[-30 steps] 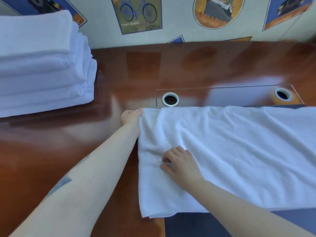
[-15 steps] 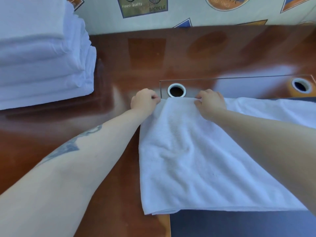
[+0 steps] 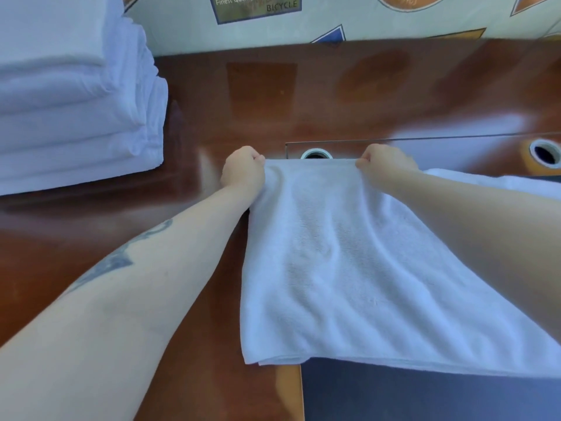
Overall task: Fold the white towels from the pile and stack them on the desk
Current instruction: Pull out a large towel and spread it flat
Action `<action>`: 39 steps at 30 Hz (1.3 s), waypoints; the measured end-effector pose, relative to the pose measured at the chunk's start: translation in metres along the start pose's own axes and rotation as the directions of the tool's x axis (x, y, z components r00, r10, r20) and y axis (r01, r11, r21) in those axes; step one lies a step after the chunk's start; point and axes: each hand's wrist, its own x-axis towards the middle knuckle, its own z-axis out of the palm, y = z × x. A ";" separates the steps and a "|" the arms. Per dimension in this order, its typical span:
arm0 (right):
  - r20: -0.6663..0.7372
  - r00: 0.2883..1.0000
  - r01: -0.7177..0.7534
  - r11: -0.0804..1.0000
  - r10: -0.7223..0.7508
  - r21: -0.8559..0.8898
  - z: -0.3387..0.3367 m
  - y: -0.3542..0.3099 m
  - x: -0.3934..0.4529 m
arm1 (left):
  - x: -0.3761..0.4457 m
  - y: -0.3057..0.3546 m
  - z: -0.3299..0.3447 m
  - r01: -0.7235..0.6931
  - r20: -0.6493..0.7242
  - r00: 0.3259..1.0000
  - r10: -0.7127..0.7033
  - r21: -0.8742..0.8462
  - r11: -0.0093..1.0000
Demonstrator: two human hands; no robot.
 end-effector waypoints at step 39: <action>-0.041 0.966 0.258 0.965 -0.256 0.054 0.119 -0.060 -0.180 | -0.119 -0.045 0.006 0.165 -0.155 0.965 -0.212 -0.270 0.949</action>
